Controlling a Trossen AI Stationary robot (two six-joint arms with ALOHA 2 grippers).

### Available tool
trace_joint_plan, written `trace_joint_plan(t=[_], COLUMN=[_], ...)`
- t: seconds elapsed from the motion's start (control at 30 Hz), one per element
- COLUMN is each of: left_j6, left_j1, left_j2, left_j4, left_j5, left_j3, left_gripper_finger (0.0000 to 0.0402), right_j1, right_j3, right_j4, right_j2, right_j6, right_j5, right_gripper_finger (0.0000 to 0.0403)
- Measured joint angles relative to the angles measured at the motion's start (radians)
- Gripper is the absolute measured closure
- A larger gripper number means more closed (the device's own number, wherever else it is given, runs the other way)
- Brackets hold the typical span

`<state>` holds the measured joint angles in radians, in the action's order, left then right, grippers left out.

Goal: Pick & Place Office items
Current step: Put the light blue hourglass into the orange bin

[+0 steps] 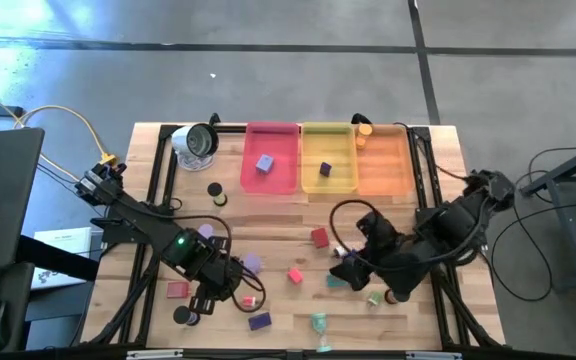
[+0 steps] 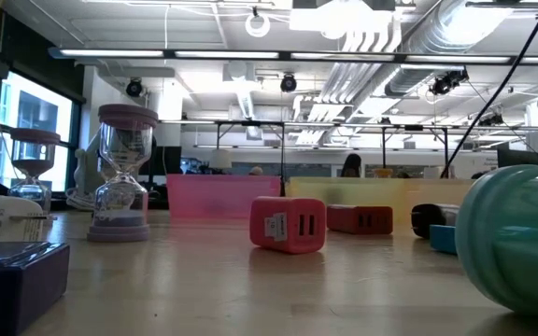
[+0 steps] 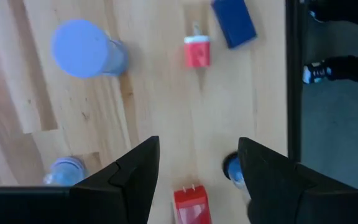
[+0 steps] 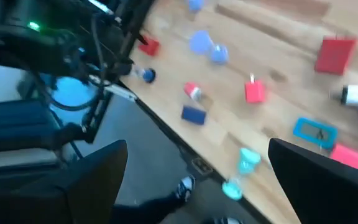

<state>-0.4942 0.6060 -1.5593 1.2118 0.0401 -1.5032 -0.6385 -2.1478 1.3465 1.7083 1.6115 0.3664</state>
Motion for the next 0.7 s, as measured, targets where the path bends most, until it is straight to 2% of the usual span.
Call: trace_joint_plan(t=[0.2,0.47,0.6,0.7], left_j6=[-0.003,-0.037,-0.052,-0.052], left_j1=[0.038,0.082,0.099,0.112], left_j2=[0.0,0.0,0.0,0.0], left_j4=[0.0,-0.003,-0.004,-0.004], left_j5=[0.011,-0.003,-0.02,-0.02], left_j3=[0.0,0.0,0.0,0.0], left_gripper_finger=[0.019,0.019,0.019,0.019], right_j1=[0.025,0.024,0.019,0.012], right_j3=[-0.13,-0.142,-0.142,-0.142], right_j4=[0.106,0.108,0.078,0.027], right_j2=[0.171,0.292,0.33,0.357], right_j6=[0.024,0.144,0.15,0.147], right_j5=[-0.162,-0.23,-0.297,-0.296], right_gripper_finger=[0.0023,0.0023,0.0023,0.0023])
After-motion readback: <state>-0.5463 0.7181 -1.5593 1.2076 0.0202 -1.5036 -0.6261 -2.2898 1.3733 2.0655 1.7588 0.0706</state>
